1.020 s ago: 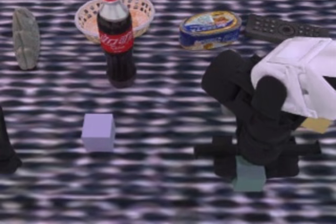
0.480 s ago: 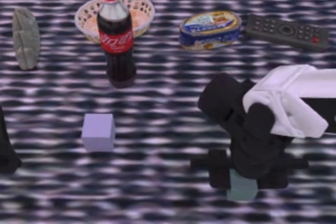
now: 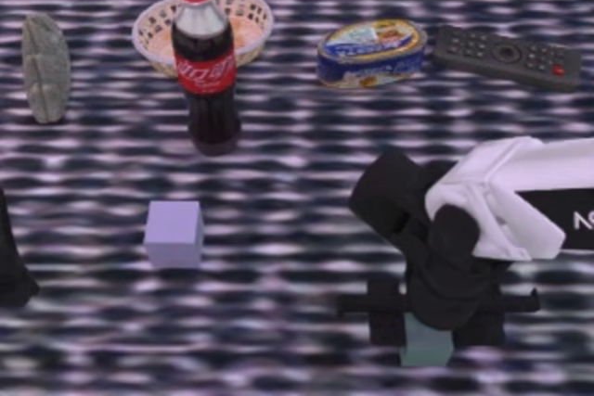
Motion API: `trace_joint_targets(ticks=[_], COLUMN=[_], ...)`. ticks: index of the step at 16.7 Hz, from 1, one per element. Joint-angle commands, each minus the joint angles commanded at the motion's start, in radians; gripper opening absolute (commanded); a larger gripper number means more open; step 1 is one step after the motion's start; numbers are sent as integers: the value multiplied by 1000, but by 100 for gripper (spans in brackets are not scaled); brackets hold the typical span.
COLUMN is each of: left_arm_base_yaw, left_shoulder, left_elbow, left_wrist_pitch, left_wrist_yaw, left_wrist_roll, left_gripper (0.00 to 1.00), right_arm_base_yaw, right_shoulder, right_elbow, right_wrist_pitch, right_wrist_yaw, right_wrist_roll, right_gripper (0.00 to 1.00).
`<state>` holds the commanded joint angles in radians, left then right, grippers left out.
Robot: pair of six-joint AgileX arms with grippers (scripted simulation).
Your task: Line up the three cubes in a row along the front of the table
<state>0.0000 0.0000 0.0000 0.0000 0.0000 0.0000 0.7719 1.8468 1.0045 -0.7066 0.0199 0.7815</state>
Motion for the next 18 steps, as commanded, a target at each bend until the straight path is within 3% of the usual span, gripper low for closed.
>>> trace_joint_targets(ticks=[12,18], left_arm_base_yaw=[0,0], left_shoulder=[0,0], left_elbow=[0,0], left_wrist_pitch=[0,0], left_wrist_yaw=[0,0], left_wrist_roll=[0,0], left_gripper=[100,100], right_arm_base_yaw=[0,0], right_shoulder=[0,0], right_elbow=[0,0], right_wrist_pitch=[0,0], right_wrist_yaw=[0,0], right_wrist_roll=[0,0], right_gripper=[98,100])
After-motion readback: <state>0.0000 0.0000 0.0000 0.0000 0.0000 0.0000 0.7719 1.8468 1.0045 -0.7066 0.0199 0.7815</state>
